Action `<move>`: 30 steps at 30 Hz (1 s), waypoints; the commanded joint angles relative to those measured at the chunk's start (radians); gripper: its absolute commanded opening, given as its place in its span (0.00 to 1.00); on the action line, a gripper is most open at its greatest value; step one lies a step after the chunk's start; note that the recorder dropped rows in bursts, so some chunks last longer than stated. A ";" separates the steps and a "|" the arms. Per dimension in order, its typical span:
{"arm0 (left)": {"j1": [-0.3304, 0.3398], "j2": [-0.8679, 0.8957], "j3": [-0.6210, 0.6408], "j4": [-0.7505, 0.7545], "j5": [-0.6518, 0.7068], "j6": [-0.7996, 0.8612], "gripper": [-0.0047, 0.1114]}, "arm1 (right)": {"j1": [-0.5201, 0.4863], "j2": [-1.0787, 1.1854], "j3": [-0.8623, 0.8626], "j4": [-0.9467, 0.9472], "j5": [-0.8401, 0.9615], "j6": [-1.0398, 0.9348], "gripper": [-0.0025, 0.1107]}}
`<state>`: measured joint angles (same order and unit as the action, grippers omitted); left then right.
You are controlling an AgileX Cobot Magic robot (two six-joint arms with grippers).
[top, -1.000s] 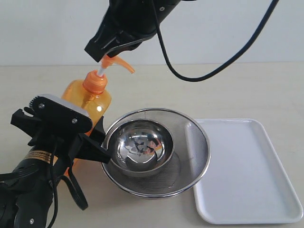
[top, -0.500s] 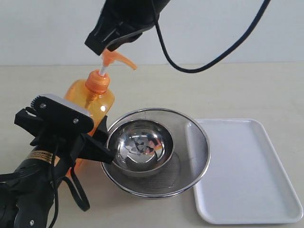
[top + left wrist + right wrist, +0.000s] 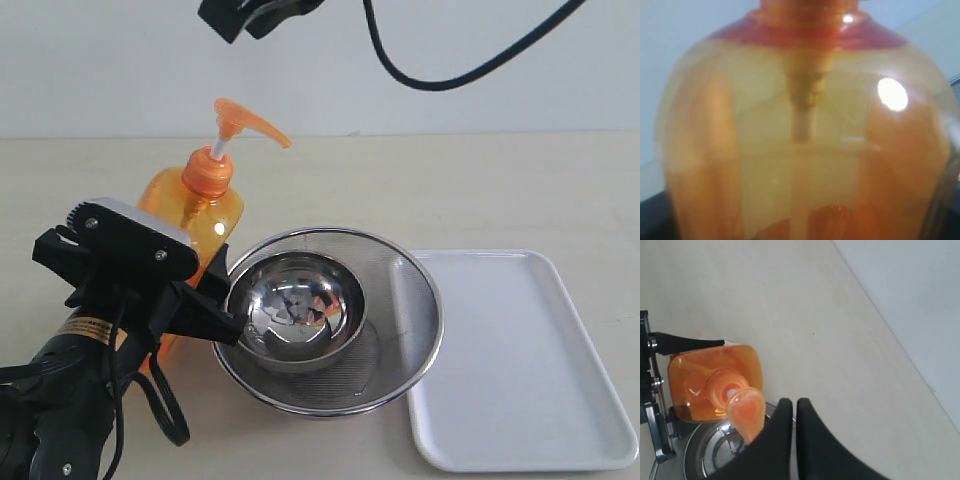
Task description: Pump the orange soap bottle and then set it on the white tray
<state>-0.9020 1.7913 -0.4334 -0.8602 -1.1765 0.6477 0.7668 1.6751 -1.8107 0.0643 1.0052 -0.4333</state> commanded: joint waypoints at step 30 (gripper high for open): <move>-0.005 -0.005 -0.010 0.013 -0.045 -0.005 0.08 | 0.001 0.083 0.086 0.125 0.008 -0.035 0.02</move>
<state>-0.9020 1.7913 -0.4334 -0.8656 -1.1765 0.6594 0.7668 1.7450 -1.7434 0.1550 0.9893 -0.4550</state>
